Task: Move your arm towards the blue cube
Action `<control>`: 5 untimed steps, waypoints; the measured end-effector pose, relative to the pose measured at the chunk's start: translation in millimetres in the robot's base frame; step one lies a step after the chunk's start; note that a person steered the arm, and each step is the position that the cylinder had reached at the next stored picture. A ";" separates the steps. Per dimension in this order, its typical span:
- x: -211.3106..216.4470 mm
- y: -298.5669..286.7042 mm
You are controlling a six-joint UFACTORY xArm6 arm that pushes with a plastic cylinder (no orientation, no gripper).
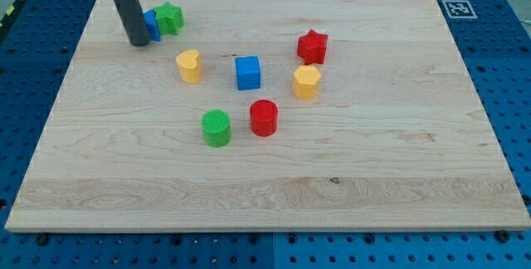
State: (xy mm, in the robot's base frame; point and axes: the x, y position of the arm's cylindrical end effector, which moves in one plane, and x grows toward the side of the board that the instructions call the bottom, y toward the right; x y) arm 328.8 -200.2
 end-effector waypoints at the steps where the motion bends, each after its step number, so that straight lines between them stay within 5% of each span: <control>1: 0.0 0.0; 3: 31.6 -21.8; 5: 186.3 25.4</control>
State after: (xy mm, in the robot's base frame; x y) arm 515.1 -174.8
